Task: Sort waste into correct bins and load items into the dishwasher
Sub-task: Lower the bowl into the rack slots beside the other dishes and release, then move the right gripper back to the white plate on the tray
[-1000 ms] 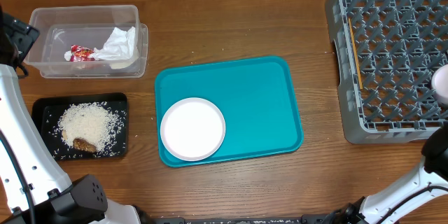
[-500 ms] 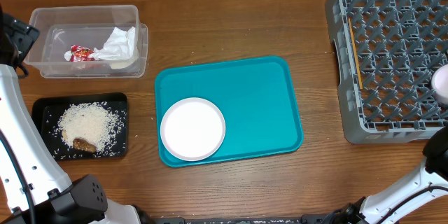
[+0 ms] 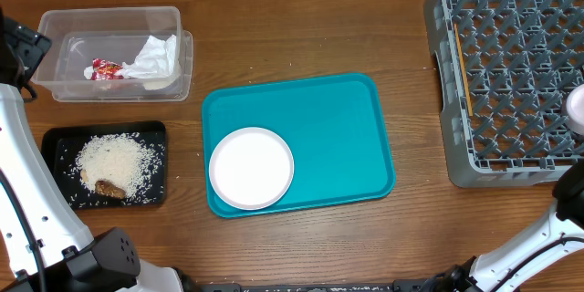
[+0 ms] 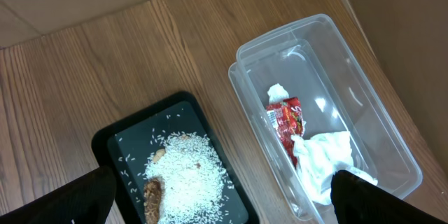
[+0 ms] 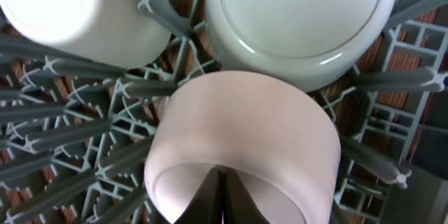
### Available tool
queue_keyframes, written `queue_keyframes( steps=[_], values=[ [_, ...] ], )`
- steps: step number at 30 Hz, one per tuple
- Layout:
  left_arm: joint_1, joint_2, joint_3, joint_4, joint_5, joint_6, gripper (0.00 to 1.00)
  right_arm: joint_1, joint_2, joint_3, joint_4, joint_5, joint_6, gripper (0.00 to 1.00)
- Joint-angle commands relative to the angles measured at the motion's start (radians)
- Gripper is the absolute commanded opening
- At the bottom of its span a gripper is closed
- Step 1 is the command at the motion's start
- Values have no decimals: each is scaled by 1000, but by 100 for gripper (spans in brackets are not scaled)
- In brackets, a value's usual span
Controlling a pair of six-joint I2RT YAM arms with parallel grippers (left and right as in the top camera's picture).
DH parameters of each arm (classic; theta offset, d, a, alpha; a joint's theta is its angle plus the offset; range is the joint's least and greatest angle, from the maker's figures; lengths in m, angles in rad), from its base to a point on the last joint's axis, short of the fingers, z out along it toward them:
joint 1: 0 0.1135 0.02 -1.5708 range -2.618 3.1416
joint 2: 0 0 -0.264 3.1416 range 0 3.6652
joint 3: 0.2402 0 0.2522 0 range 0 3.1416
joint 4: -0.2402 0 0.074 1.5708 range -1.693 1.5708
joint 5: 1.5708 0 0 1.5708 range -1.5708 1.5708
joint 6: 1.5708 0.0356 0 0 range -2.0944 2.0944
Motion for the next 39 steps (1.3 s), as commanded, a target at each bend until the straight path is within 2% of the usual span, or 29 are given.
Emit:
queue_keyframes(
  steps=[1, 12, 23, 39],
  values=[
    [-2, 8, 4, 0, -10, -18, 100, -15, 4, -3, 16, 47, 2, 4],
    [-2, 8, 4, 0, -10, -18, 100, -59, 4, -3, 26, 61, 0, 4],
    [-2, 8, 4, 0, -10, -18, 100, -55, -8, 30, 24, -147, -45, 4],
    [-2, 8, 4, 0, -10, -18, 100, -46, 87, 5, 12, -74, -55, 4]
  ],
)
